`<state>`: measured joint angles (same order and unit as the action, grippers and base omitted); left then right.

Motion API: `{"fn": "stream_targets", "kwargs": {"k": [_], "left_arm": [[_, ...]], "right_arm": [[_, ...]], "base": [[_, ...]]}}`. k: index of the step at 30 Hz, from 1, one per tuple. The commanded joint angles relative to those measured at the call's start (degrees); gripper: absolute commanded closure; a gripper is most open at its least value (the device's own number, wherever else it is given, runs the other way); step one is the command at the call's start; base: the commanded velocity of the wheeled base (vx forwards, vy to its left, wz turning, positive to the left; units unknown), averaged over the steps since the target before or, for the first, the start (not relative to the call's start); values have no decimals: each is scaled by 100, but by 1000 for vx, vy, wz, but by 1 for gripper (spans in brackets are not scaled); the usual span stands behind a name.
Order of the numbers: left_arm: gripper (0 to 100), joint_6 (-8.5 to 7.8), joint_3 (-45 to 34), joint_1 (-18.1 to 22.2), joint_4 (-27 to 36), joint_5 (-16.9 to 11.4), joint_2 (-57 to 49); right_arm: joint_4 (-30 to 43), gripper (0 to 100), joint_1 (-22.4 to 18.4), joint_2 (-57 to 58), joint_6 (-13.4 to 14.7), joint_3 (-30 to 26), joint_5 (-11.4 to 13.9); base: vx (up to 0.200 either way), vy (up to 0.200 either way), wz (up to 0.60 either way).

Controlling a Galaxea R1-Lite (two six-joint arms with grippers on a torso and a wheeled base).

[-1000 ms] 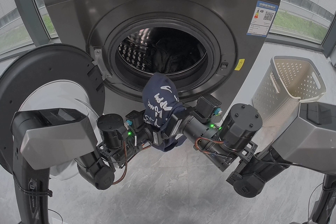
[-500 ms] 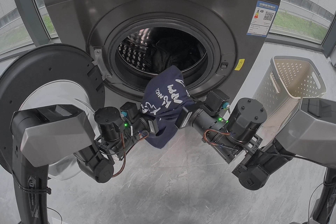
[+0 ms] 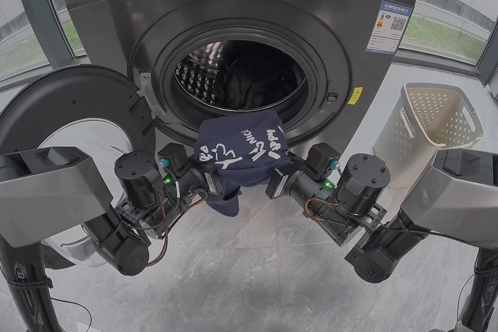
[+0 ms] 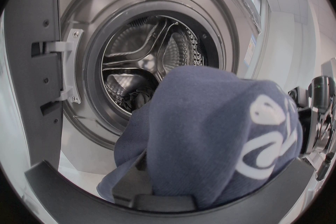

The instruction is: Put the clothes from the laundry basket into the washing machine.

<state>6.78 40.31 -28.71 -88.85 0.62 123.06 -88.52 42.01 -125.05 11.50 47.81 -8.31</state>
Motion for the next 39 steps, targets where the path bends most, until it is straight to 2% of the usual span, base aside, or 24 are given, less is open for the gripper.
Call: {"fn": "stream_targets", "kwargs": {"k": [1, 5, 9, 11, 12, 16, 18, 20, 21, 23, 25, 27, 33, 35, 39], "left_arm": [[100, -1, -129, -47, -45, -18, -301], [100, 17, -366, 41, -36, -27, -608], [100, 25, -489, 111, -28, -80, -960], [100, 25, -507, 111, -36, -89, -986], [100, 8, -665, 129, -36, -89, -1056], [100, -54, -938, 137, -36, -97, -1215], [100, -19, -1219, 137, -36, -106, -1505], [100, -19, -1316, 129, -45, -124, -1628], [100, -27, -1527, 129, -45, -229, -1847], [100, -19, -1799, 129, -45, -299, -2006], [100, -10, -1957, 111, -36, -256, -2014], [100, -45, -2019, 111, -45, -238, -1927], [100, -1, -2124, 137, -45, -299, -2014], [100, -1, -2177, 85, -36, -308, -2111], [100, -36, -2432, -135, -36, -308, -2085]], "right_arm": [[1, 0, 53, -28, -7, -70, 5], [10, 0, -17, 271, -227, -404, 76], [19, 0, 62, 464, -403, -1327, 304], [19, 0, 88, 490, -438, -1459, 348], [19, 0, 150, 526, -490, -2048, 436], [19, 0, 97, 508, -473, -2601, 445], [1, 0, -26, 552, -429, -2830, 453], [1, 0, -132, 596, -411, -2856, 453], [-8, 0, -395, 737, -403, -2848, 445], [-8, 0, -571, 789, -350, -2830, 418], [-8, 0, -633, 780, -262, -2777, 427], [1, 0, -659, 763, -253, -2716, 410], [-8, 0, -931, 754, -227, -2751, 286], [-17, 0, -949, 772, -156, -2689, 243], [-8, 0, -738, 737, -51, -2672, 32]], "base": [[0, 0, 0], [0, 0, 0], [0, 0, 0], [0, 0, 0], [0, 0, 0], [0, 0, 0], [0, 0, 0], [0, 0, 0], [0, 0, 0], [0, 0, 0], [0, 0, 0], [0, 0, 0], [0, 0, 0], [0, 0, 0], [0, 0, 0]]}}
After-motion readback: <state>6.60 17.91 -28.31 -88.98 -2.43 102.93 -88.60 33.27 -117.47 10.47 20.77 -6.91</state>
